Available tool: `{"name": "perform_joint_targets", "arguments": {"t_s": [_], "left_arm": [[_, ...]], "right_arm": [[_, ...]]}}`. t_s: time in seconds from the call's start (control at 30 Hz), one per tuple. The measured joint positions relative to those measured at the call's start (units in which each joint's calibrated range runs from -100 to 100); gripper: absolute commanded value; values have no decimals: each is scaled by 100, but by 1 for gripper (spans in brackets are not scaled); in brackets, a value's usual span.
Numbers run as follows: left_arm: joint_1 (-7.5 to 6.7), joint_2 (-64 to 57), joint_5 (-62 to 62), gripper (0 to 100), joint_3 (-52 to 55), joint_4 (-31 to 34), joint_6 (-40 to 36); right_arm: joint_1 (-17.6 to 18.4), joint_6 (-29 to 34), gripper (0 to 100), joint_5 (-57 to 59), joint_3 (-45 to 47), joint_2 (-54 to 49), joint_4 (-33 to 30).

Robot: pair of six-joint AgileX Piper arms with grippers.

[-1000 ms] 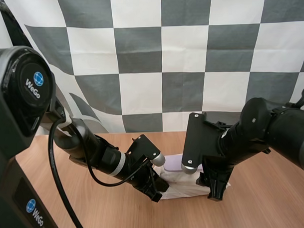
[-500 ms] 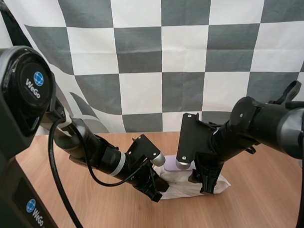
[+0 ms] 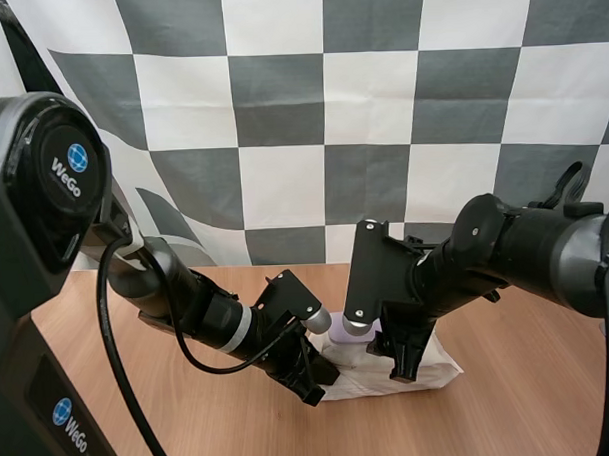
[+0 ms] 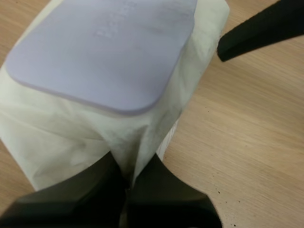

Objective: Open the wet wipes lid

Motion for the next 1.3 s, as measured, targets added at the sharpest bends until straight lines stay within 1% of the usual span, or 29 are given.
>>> {"name": "perform_joint_targets", "arguments": {"t_s": [0.13,0.4,0.6,0.63,0.67,0.7,0.77,0.87,1.03,1.3], "left_arm": [[0,0,60,0,0,8,0],[0,0,81,0,0,38,0],[0,0,81,0,0,38,0],[0,0,81,0,0,38,0],[0,0,81,0,0,38,0],[0,0,81,0,0,38,0],[0,0,81,0,0,38,0],[0,0,81,0,0,38,0],[0,0,81,0,0,38,0],[0,0,81,0,0,29,0]], "right_arm": [[0,1,100,-126,0,38,0],[0,1,100,-439,0,511,-21],[0,1,100,-540,0,522,-32],[0,1,98,-522,0,522,-32],[0,1,95,-508,0,522,-32],[0,1,89,-455,0,522,-32],[0,1,72,-336,0,522,-44],[0,85,38,-105,0,522,-165],[0,258,0,-38,0,508,-186],[0,287,0,-72,0,508,-186]]}}
